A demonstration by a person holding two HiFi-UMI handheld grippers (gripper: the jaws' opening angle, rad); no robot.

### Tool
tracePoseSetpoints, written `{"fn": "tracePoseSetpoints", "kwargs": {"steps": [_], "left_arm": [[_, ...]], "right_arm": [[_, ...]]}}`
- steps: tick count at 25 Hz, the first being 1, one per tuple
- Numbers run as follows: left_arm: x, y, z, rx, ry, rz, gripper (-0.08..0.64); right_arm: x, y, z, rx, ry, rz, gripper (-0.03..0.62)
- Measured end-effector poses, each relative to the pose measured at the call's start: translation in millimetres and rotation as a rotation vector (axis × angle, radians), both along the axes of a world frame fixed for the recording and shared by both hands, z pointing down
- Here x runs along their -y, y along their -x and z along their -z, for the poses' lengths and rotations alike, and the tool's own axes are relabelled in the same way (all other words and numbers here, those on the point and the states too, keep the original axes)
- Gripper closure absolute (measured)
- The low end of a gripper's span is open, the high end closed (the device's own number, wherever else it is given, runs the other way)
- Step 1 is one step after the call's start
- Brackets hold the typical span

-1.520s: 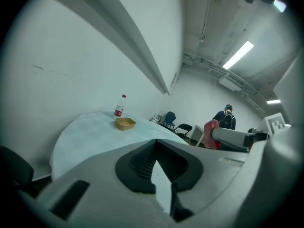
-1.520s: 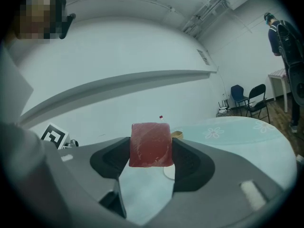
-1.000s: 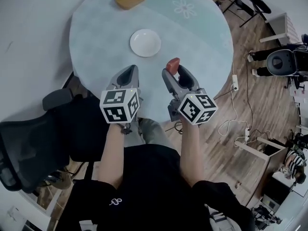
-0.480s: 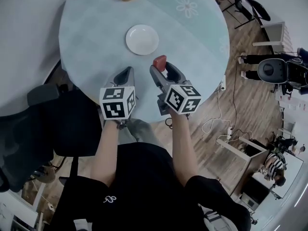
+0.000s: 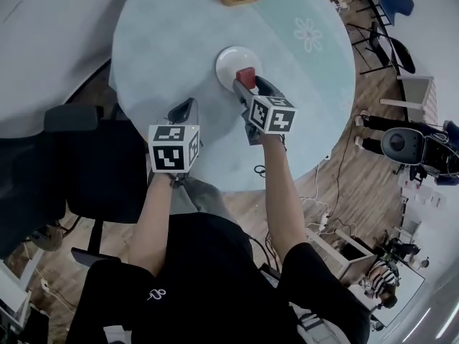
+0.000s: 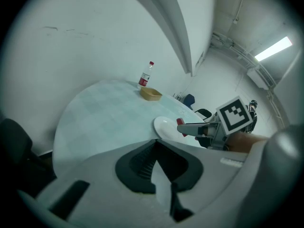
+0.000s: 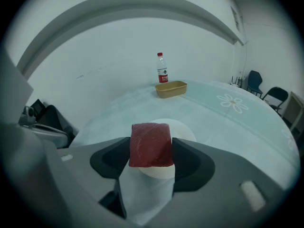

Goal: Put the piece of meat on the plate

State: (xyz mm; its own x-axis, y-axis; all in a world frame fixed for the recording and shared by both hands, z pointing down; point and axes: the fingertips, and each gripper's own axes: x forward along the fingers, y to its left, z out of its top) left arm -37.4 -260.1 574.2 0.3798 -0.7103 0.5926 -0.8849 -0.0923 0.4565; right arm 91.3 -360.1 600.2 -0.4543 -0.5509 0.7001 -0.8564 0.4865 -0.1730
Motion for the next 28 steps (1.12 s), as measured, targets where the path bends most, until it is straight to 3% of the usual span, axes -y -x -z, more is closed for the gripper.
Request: {"fn": "tracePoseSetpoints", "kwargs": {"steps": [7,11,15,17,21,23,25,28], "left_arm": [[-15.1,60.6,-11.2,0.010,0.027,0.090,0.561],[-20.0,80.4,-13.3,-0.028,0.025,0.126,0.561],[-11.7,66.4,-8.4,-0.034,0.007,0.093,0.561],[-7.8,53.0,-3.0,-0.041,-0.010,0.062,0.561],[-5.0,37.8,3.8,-0.042,-0.030,0.019,0.561],[-4.4,29.6,11.5,-0.043,-0.046,-0.002,0.561],[-3.4,22.2,21.9,-0.038,-0.073,-0.028,0.561],[0.0,10.3,43.6,-0.025,-0.124,-0.068,0.561]], "right_arm": [[31.6,18.5,-33.7,-0.226,0.063,0.063,0.304],[37.6,25.6,-46.8,-0.279,0.062,0.077,0.305],[37.5,23.3,-51.4,-0.286,0.045,0.030,0.307],[34.9,22.5,-39.9,-0.221,0.009,-0.006,0.321],[25.5,22.6,12.5,0.010,-0.093,-0.134,0.374],[17.0,15.3,43.7,0.102,-0.149,-0.214,0.455],[1.3,10.3,66.2,0.199,-0.176,-0.275,0.587],[-36.5,23.2,84.8,0.359,-0.167,-0.231,0.588]]}}
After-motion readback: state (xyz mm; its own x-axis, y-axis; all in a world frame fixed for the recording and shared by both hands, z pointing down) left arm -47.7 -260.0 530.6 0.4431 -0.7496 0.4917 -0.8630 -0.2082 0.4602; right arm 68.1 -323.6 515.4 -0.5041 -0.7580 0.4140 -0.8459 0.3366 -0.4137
